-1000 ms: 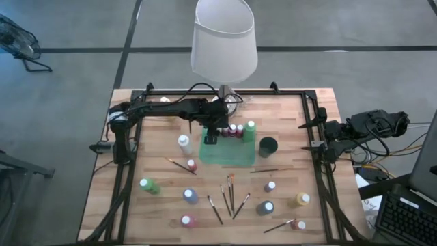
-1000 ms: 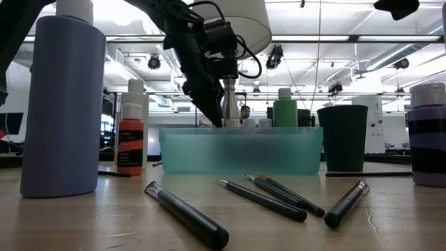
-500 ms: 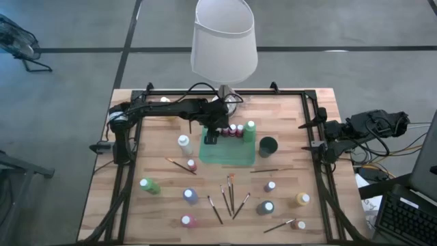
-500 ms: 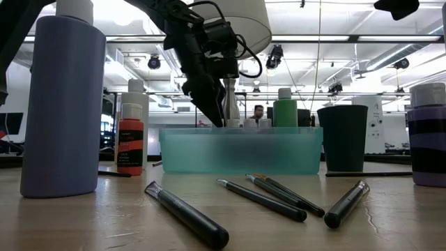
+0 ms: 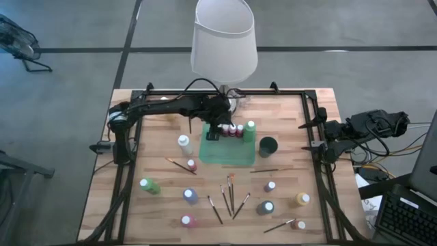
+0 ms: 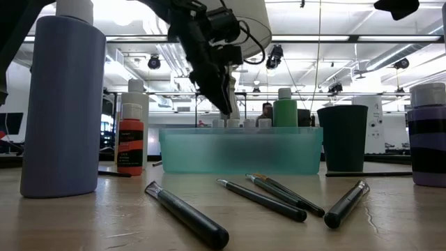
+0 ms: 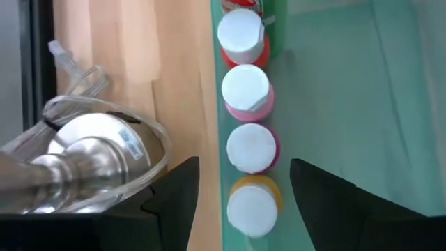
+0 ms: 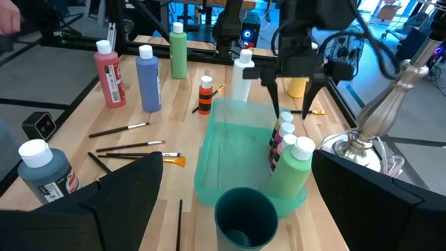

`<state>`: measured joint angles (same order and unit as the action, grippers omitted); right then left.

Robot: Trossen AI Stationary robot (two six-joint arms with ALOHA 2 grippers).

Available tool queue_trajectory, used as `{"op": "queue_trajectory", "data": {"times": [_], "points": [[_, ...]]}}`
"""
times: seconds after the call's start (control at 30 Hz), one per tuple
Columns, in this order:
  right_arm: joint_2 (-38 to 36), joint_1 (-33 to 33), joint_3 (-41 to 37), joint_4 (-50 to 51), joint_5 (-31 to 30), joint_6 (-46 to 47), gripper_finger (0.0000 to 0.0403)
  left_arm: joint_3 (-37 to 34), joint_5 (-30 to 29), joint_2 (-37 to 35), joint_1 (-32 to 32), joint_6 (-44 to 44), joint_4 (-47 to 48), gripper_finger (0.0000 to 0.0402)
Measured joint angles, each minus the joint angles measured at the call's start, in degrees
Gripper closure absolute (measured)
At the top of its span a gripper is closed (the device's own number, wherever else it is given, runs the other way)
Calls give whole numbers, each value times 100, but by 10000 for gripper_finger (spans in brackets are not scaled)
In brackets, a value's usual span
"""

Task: Pick & Place Paint Supplies
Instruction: Put the white paint bottle into the green bin

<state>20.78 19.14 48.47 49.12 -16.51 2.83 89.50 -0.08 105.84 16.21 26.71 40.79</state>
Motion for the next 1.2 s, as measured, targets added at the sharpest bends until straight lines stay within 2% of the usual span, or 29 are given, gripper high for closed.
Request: {"op": "queue_trajectory", "data": {"times": [0.23,0.4,0.8,1.2], "points": [[0,-1,0,-1,0,6,39,800,110,-226,-13,-291,1186,172],[0,0,0,0,0,10,39,901,155,-684,-74,-436,1582,172],[0,0,0,0,0,1,39,93,243,-2020,-704,-471,1897,172],[0,-2,0,0,0,8,39,-1493,399,-3761,-828,-1325,2138,172]]}}
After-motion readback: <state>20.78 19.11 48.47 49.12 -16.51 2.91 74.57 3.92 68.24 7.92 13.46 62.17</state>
